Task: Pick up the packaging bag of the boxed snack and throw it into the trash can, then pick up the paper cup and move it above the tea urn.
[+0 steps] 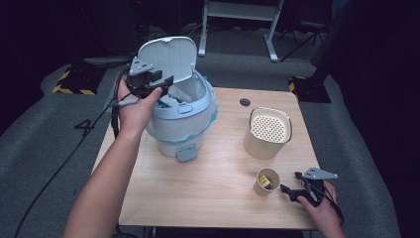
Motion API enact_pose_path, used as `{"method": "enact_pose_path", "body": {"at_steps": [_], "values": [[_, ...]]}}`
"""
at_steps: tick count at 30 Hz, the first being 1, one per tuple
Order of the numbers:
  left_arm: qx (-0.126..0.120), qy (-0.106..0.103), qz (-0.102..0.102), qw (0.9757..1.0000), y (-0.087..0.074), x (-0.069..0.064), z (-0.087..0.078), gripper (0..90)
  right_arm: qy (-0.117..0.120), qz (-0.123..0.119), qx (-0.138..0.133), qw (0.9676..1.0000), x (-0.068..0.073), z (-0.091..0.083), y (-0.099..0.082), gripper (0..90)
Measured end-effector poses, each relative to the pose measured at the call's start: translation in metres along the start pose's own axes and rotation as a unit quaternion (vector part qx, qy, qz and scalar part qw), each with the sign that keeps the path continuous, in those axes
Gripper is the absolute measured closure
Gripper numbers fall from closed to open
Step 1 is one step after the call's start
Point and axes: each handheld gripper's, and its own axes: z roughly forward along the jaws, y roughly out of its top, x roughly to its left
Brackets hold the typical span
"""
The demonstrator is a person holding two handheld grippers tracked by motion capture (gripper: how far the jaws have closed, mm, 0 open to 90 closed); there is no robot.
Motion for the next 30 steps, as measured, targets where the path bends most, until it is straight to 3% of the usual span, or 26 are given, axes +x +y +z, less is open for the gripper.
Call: {"method": "enact_pose_path", "body": {"at_steps": [4,7,10,13,18,23,30], "values": [[-0.003,-0.019,0.012,0.9997,-0.004,-0.005,-0.010,50.2,0.000,0.000,0.000,1.0000,0.000,0.000,0.000,15.3],[-0.011,-0.050,0.021,0.9985,-0.009,-0.008,-0.021,47.6,0.000,0.000,0.000,1.0000,0.000,0.000,0.000,15.2],[-0.016,-0.090,0.027,0.9954,-0.012,-0.013,-0.032,46.3,0.000,0.000,0.000,1.0000,0.000,0.000,0.000,15.2],[-0.012,-0.110,0.046,0.9928,-0.016,-0.018,-0.040,45.4,0.000,0.000,0.000,1.0000,0.000,0.000,0.000,15.2],[0.000,-0.156,0.082,0.9844,-0.025,-0.031,-0.053,44.2,0.000,0.000,0.000,1.0000,0.000,0.000,0.000,15.2],[0.010,-0.169,0.105,0.9800,-0.038,-0.040,-0.063,43.5,0.000,0.000,0.000,1.0000,0.000,0.000,0.000,15.2],[0.034,-0.190,0.112,0.9749,-0.068,-0.050,-0.067,40.7,0.002,-0.001,0.000,1.0000,0.000,0.000,0.000,15.2]]}}
